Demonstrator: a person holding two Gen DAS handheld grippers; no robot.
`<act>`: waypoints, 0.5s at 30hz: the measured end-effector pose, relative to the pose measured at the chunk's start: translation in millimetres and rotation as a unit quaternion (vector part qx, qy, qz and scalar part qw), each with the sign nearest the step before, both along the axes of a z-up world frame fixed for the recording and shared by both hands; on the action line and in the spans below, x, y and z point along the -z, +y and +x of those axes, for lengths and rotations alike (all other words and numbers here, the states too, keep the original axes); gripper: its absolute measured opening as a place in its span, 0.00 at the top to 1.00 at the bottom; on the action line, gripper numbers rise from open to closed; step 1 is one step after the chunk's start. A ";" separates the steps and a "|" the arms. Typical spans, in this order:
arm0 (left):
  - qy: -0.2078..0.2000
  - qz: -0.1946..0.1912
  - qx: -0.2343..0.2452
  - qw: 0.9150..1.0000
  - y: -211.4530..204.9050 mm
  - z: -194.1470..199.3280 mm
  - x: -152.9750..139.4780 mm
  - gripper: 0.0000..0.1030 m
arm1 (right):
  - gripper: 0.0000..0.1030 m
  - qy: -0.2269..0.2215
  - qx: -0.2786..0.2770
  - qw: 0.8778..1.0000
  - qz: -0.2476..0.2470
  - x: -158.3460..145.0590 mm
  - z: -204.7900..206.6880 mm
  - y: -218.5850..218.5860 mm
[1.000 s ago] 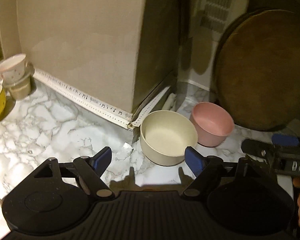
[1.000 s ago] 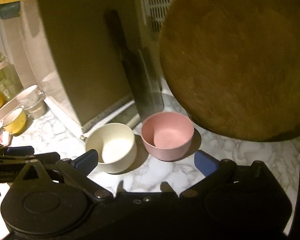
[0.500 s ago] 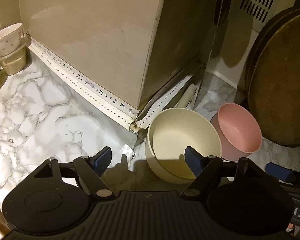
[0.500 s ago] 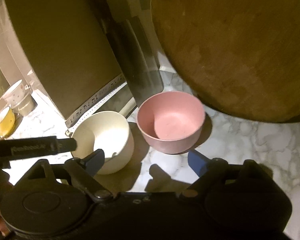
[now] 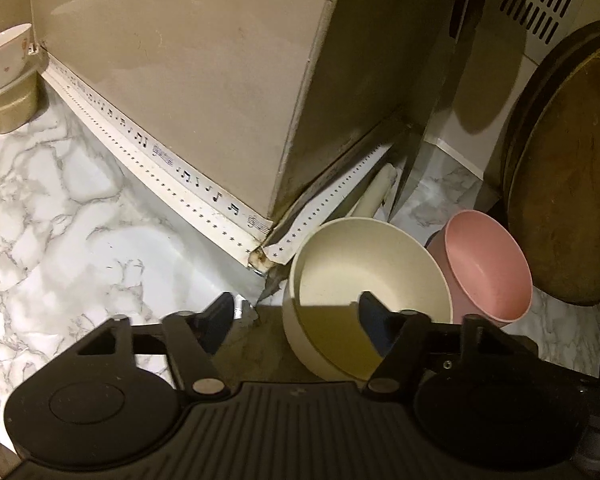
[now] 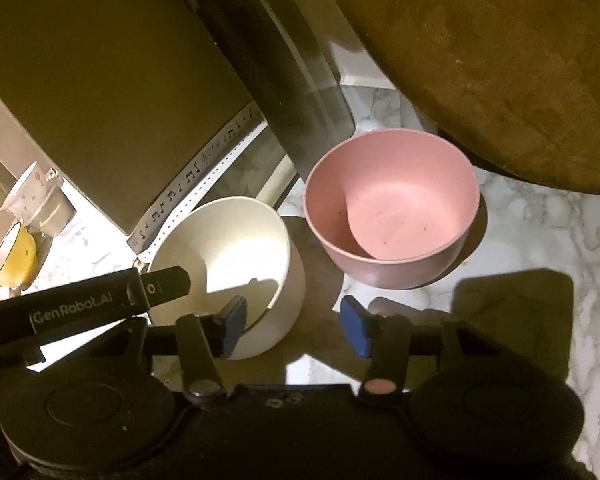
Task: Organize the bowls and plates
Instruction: 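Close both tools on the cream bowl's rim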
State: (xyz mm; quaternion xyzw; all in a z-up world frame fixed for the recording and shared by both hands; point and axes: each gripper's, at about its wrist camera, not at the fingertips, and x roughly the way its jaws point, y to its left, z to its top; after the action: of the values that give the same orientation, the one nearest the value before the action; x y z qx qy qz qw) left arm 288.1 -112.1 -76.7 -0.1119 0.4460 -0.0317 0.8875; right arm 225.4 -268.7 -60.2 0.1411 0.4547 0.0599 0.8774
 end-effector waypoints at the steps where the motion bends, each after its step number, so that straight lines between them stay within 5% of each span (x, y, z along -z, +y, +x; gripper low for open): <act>1: 0.000 0.000 0.002 1.000 -0.6 0.7 0.2 0.43 | 0.55 0.001 -0.002 1.000 -0.002 0.0 0.6 1.5; 8: 0.015 0.025 0.009 1.000 -7.5 4.4 3.7 0.80 | 0.77 0.006 0.002 1.000 0.007 -0.7 5.9 2.3; 15: 0.014 0.043 0.028 0.999 -14.4 0.9 4.7 0.87 | 0.87 0.006 -0.002 1.000 -0.002 -5.6 6.1 5.2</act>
State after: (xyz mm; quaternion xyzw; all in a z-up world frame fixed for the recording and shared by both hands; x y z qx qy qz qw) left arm 289.0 -126.5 -81.4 -0.0619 0.4621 -0.0357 0.8839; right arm 231.5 -263.5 -54.6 0.1387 0.4603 0.0596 0.8748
